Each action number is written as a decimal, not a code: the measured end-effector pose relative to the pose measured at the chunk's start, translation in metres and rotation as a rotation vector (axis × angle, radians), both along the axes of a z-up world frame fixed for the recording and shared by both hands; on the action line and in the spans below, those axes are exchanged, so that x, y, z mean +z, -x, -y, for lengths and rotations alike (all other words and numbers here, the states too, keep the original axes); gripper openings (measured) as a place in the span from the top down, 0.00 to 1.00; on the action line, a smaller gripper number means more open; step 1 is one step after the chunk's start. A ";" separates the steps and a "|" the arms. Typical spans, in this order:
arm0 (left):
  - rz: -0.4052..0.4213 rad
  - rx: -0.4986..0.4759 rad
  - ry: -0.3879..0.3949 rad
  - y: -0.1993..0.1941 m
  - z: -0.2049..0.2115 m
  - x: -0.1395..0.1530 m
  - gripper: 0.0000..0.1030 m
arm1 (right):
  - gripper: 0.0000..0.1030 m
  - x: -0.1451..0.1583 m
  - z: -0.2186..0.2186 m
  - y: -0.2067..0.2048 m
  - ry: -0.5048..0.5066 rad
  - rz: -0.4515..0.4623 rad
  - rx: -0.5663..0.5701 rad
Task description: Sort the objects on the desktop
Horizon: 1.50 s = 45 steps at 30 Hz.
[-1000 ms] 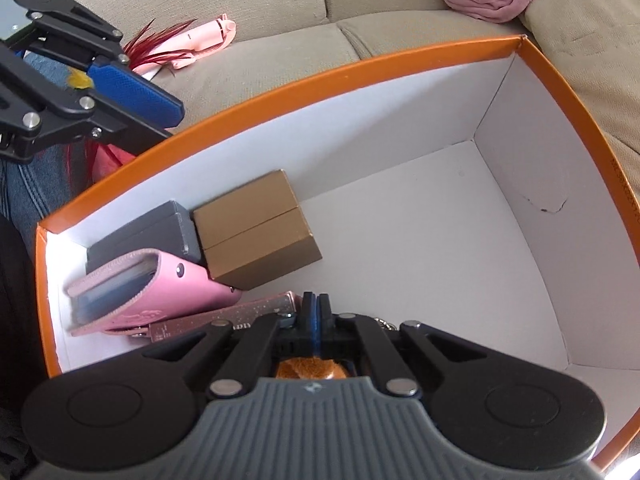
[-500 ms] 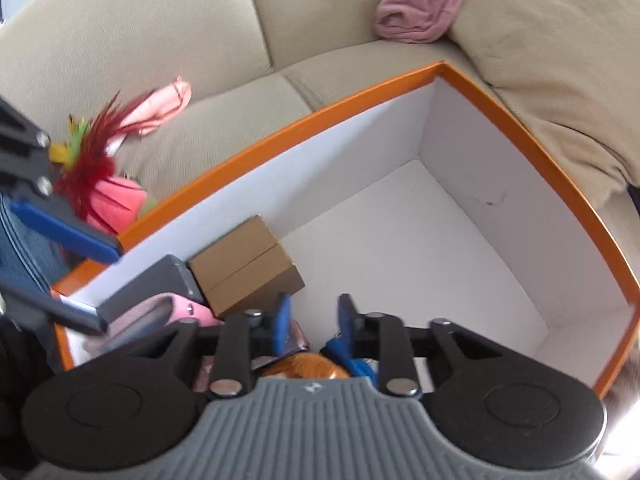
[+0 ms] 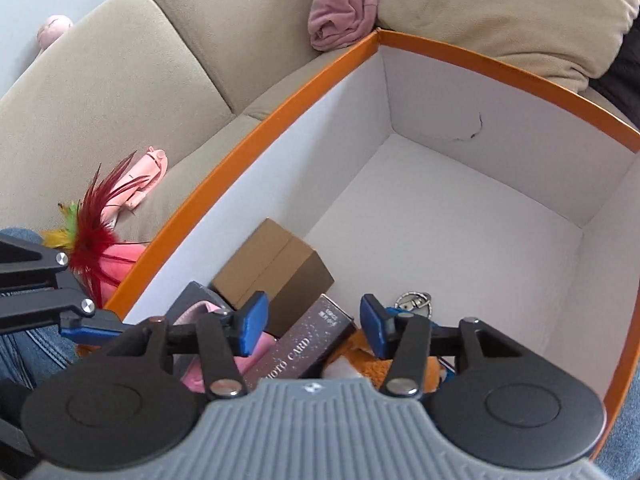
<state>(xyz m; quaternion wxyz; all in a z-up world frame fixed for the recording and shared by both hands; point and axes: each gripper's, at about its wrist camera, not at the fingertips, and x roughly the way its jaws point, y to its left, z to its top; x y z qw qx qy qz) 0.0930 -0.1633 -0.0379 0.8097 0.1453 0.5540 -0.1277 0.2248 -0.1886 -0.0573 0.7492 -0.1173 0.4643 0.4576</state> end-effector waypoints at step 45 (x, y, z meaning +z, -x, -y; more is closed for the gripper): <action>0.259 0.300 0.291 0.075 -0.138 0.075 0.49 | 0.62 0.047 0.034 0.066 -0.195 0.167 -0.125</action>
